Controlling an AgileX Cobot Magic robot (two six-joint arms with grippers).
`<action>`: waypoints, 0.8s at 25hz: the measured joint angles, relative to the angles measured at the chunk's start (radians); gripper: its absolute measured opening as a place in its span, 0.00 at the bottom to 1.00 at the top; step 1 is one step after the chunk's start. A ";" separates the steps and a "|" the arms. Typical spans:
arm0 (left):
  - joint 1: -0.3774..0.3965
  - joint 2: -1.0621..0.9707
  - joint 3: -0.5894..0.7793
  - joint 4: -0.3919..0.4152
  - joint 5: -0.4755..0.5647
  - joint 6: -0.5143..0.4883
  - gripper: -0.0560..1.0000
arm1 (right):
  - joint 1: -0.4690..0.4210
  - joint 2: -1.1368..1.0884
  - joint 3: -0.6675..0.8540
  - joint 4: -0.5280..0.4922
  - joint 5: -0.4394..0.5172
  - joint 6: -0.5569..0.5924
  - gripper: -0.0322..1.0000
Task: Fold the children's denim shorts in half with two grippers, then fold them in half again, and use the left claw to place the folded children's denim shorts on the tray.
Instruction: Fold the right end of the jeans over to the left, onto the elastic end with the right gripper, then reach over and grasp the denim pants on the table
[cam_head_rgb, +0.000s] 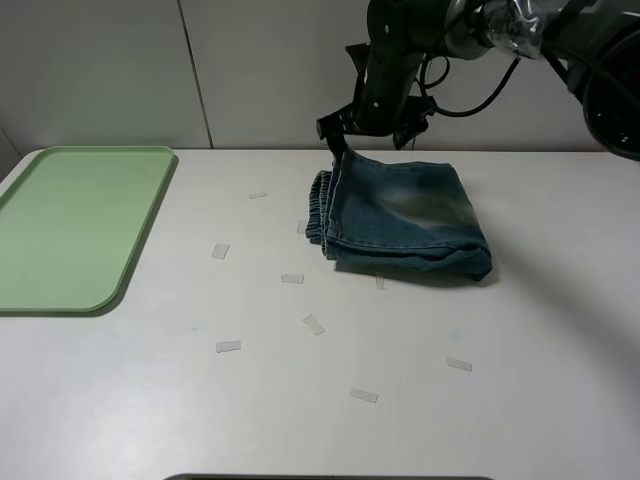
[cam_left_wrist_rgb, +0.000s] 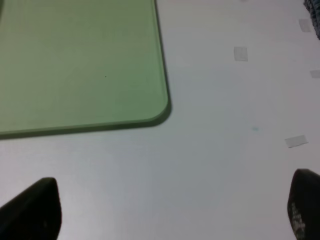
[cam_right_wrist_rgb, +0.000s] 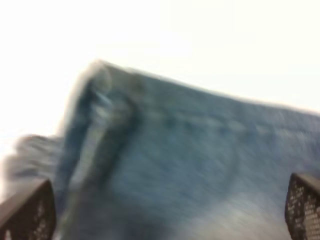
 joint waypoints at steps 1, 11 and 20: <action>0.000 0.000 0.000 0.000 0.000 0.000 0.89 | 0.007 0.000 -0.016 0.004 0.008 -0.003 0.70; 0.000 0.000 0.000 0.000 0.000 0.000 0.89 | 0.034 -0.008 -0.073 0.011 0.257 -0.083 0.70; 0.000 0.000 0.000 0.000 -0.001 0.000 0.89 | 0.034 -0.199 0.063 0.037 0.259 -0.110 0.70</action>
